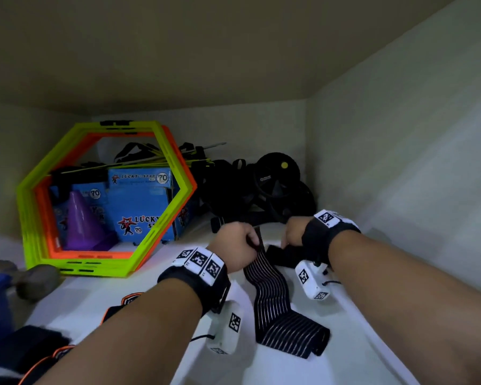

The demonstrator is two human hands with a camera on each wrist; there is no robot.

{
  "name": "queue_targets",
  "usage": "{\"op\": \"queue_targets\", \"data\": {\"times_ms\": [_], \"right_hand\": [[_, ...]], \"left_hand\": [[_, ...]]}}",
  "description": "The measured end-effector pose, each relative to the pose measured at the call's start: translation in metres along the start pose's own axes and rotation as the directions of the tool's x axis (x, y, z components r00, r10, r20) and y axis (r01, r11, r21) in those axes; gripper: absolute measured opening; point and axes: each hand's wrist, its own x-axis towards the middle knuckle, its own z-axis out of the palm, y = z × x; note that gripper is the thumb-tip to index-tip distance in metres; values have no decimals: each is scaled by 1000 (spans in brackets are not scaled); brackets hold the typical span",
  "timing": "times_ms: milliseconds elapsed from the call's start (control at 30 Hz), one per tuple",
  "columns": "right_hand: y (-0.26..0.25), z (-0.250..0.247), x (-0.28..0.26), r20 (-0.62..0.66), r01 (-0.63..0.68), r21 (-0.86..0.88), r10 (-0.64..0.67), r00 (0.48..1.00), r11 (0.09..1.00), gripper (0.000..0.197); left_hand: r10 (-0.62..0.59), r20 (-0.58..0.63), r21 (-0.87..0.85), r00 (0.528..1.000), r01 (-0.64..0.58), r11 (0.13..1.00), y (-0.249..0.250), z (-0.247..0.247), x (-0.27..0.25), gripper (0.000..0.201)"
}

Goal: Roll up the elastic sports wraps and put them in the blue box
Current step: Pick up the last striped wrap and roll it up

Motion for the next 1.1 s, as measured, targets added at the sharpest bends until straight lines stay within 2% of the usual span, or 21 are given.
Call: {"op": "queue_targets", "data": {"times_ms": [33,100,233,367,467,533,600,667,733,867,967,1100], "right_hand": [[-7,-11,-12,-18,37,111,-35,999,993,25],[-22,-40,-53,-90,124,316,-101,991,941,29],[-21,-58,-69,-304,216,523,-56,951,825,25],[-32,-65,-92,-417,396,635,-137,898,663,22],[-37,-66,-108,-410,435,691,-182,894,577,19],[-43,-66,-120,-330,387,760,-202,922,522,13],[-47,-66,-129,-293,391,773,-265,919,500,29],[-50,-69,-135,-308,416,737,-283,908,532,44],[-51,-72,-140,-359,433,729,-243,901,530,43],[-55,-76,-143,-477,486,757,-138,868,437,28],[-58,-77,-146,-518,502,777,-67,853,379,28],[-61,-71,-144,-569,513,765,36,821,388,28]], "left_hand": [[1,-61,-30,998,-3,1000,0,-8,1,18],[-2,-147,-88,989,-11,996,2,-23,4,16],[26,-252,-169,967,-71,983,4,-42,4,17],[8,-309,-356,951,-123,926,5,-57,0,17],[-17,-314,-447,949,-132,885,4,-62,-4,19],[-22,-322,-472,947,-140,870,7,-63,-6,21],[-15,-324,-486,946,-153,860,9,-66,-6,22],[-19,-326,-495,945,-153,856,11,-68,-6,22],[-23,-349,-492,937,-162,855,12,-71,-5,22],[-54,-366,-552,929,-171,816,14,-72,-6,22],[-86,-326,-671,941,-167,723,19,-73,-10,22],[-109,-255,-799,961,-146,584,32,-77,-17,23]]}}
